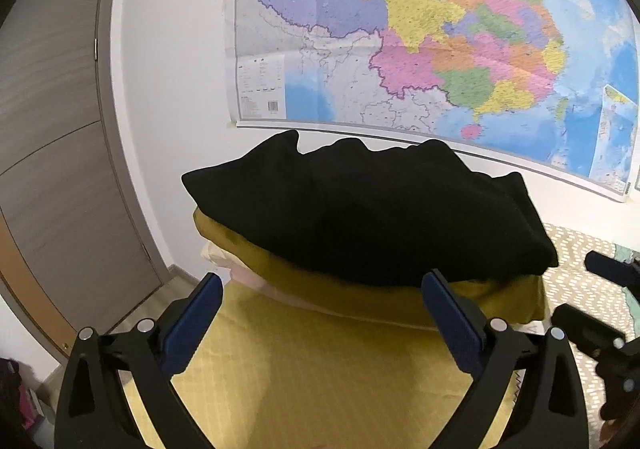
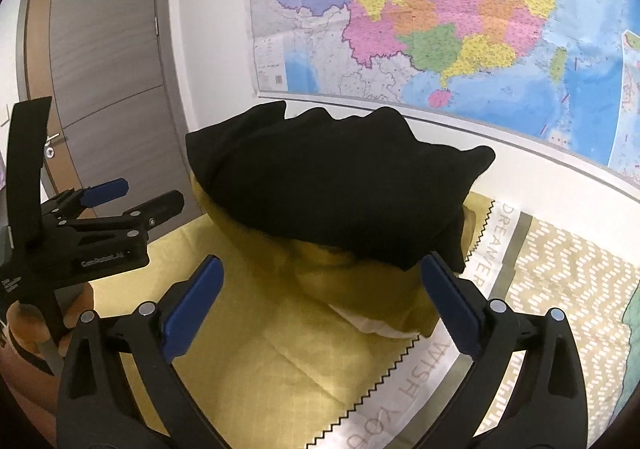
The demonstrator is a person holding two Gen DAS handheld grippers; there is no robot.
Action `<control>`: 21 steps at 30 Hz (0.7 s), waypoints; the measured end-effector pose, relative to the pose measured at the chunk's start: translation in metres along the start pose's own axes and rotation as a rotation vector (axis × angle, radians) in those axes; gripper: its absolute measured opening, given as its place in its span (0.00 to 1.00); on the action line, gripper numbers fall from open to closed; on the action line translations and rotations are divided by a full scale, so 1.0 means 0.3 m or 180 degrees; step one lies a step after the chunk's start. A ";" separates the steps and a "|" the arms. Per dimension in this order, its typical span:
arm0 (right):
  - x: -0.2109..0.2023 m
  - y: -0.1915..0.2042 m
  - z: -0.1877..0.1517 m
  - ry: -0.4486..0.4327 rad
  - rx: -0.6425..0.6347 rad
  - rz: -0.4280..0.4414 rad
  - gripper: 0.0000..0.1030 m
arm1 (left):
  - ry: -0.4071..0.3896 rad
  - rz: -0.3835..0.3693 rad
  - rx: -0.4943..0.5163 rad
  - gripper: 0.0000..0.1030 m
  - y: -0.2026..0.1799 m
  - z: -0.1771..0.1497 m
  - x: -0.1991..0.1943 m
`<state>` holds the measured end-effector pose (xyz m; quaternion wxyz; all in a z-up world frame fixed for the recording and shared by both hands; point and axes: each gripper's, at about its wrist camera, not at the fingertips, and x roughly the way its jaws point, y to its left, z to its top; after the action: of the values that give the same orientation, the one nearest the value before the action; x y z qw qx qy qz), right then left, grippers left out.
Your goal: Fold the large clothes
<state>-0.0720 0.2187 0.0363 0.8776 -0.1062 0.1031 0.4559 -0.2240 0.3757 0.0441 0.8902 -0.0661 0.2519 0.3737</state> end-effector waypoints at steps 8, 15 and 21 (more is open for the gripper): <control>-0.034 0.020 -0.032 -0.0043 -0.0006 -0.0037 0.95 | -0.0006 0.0066 0.0061 0.94 -0.035 -0.039 -0.051; -0.056 0.039 -0.056 -0.0058 -0.0051 -0.0065 0.95 | 0.0008 0.0119 0.0021 0.94 -0.040 -0.062 -0.079; -0.064 0.048 -0.073 -0.0052 -0.0027 -0.0112 0.95 | 0.0052 0.0127 -0.0026 0.94 -0.036 -0.082 -0.091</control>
<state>-0.0965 0.2056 0.0195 0.8859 -0.1080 0.0921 0.4417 -0.2424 0.3431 0.0358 0.8802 -0.0679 0.2589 0.3918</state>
